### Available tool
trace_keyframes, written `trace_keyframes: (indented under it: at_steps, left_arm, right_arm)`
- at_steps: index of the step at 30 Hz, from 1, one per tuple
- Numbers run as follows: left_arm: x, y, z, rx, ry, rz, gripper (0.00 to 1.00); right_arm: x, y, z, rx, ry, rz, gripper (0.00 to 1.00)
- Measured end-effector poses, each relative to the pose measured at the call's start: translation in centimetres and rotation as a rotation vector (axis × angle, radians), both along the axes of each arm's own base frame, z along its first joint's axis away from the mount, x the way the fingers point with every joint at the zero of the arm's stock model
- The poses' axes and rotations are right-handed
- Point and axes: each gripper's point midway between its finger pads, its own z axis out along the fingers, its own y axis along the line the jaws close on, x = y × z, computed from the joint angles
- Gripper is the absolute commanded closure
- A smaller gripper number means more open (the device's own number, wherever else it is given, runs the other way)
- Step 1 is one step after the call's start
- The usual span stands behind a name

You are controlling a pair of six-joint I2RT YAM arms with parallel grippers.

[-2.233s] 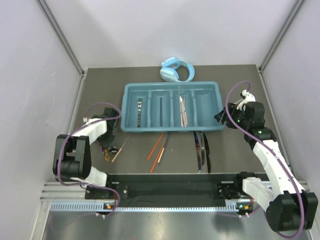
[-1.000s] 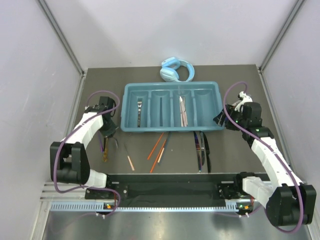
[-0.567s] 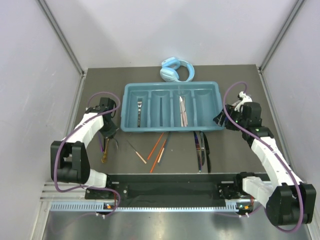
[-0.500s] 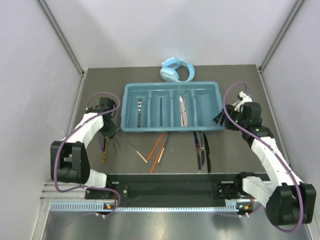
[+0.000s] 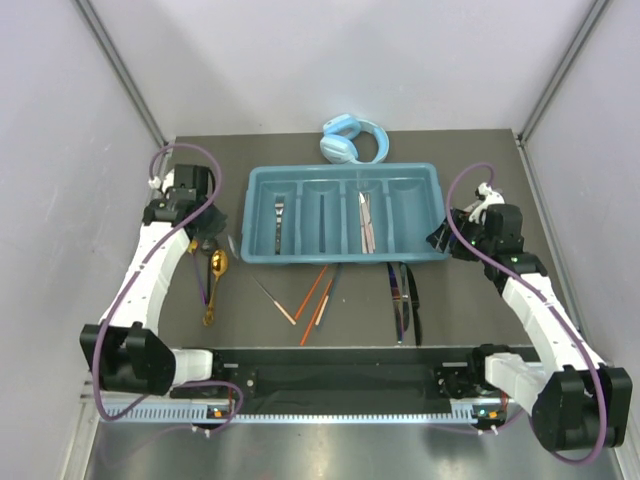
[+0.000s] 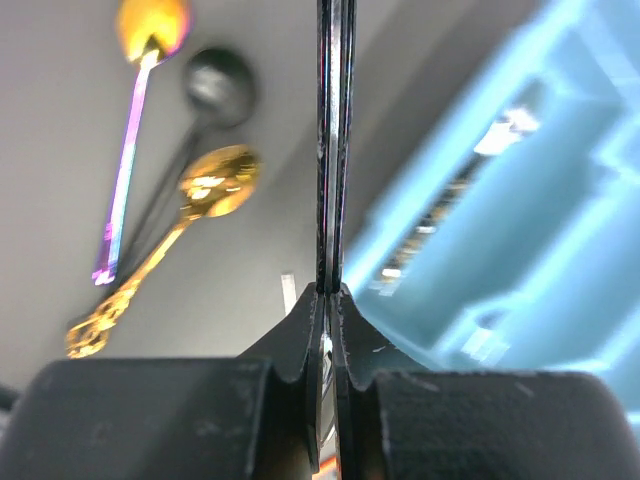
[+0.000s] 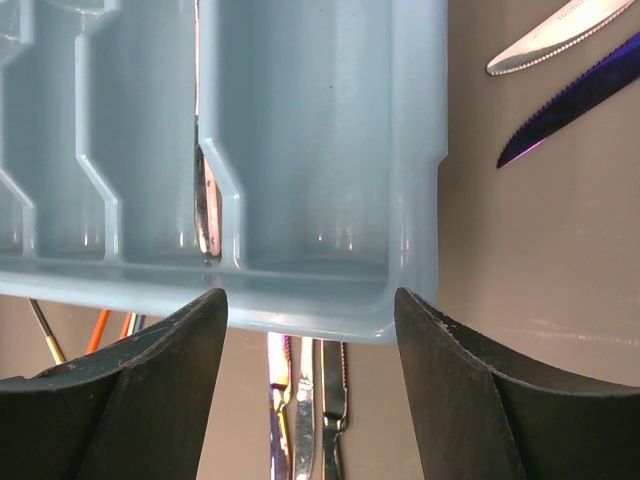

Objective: Sort the eating utensils into containers
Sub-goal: Pick up the spoon from the center of the board.

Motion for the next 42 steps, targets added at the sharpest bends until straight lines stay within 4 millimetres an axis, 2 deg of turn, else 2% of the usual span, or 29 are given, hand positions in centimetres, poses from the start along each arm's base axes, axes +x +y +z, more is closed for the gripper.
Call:
trace_keyframes:
  at_steps: [4, 9, 13, 16, 23, 25, 27, 30, 33, 35, 39, 40, 42]
  left_arm:
    - [1.2, -1.8, 2.8, -0.085, -0.093, -0.057, 1.00]
    - [2.4, -6.3, 4.2, -0.298, -0.143, -0.177, 1.00]
    - [3.2, -9.9, 4.9, -0.413, -0.145, -0.276, 1.00]
    - [3.6, -12.7, 6.2, -0.514, -0.177, -0.370, 1.00]
    - [3.3, -19.9, 11.0, -0.823, -0.289, -0.679, 1.00]
    - [2.8, -22.3, 12.5, -0.954, -0.346, -0.794, 1.00]
    - [1.8, -24.4, 13.1, -1.088, -0.351, -0.872, 1.00]
    - [0.2, -27.5, 12.6, -1.264, -0.297, -0.967, 1.00]
    - [-2.0, -30.7, 10.7, -1.379, -0.176, -1.050, 1.00]
    - [-4.1, -32.7, 9.5, -1.420, -0.087, -1.107, 1.00]
    - [-7.9, -34.9, 8.5, -1.428, 0.028, -1.228, 1.00]
    - [-8.5, -35.2, 8.3, -1.403, 0.032, -1.268, 1.00]
    - [-8.4, -35.5, 8.0, -1.345, 0.026, -1.301, 1.00]
  right_arm:
    - [0.1, 0.0, -0.3, -0.001, 0.010, 0.000, 0.33]
    - [0.3, 0.2, -0.6, 0.001, 0.015, 0.008, 0.33]
    - [0.5, 0.5, -0.1, 0.005, -0.011, 0.018, 0.32]
    - [0.4, 0.7, 0.4, 0.012, -0.041, 0.026, 0.31]
    - [0.6, 1.8, 2.2, 0.052, -0.117, 0.067, 0.30]
    - [0.6, 2.2, 2.5, 0.071, -0.137, 0.085, 0.27]
    - [0.7, 2.6, 2.9, 0.095, -0.154, 0.097, 0.26]
    - [1.0, 3.3, 3.9, 0.138, -0.192, 0.116, 0.25]
    - [1.5, 4.0, 5.3, 0.172, -0.243, 0.141, 0.23]
    - [2.1, 4.4, 6.1, 0.186, -0.264, 0.158, 0.22]
    - [3.9, 5.0, 7.6, 0.203, -0.278, 0.185, 0.21]
    - [4.2, 5.1, 8.0, 0.205, -0.282, 0.189, 0.21]
    - [4.9, 5.4, 8.8, 0.213, -0.297, 0.203, 0.20]
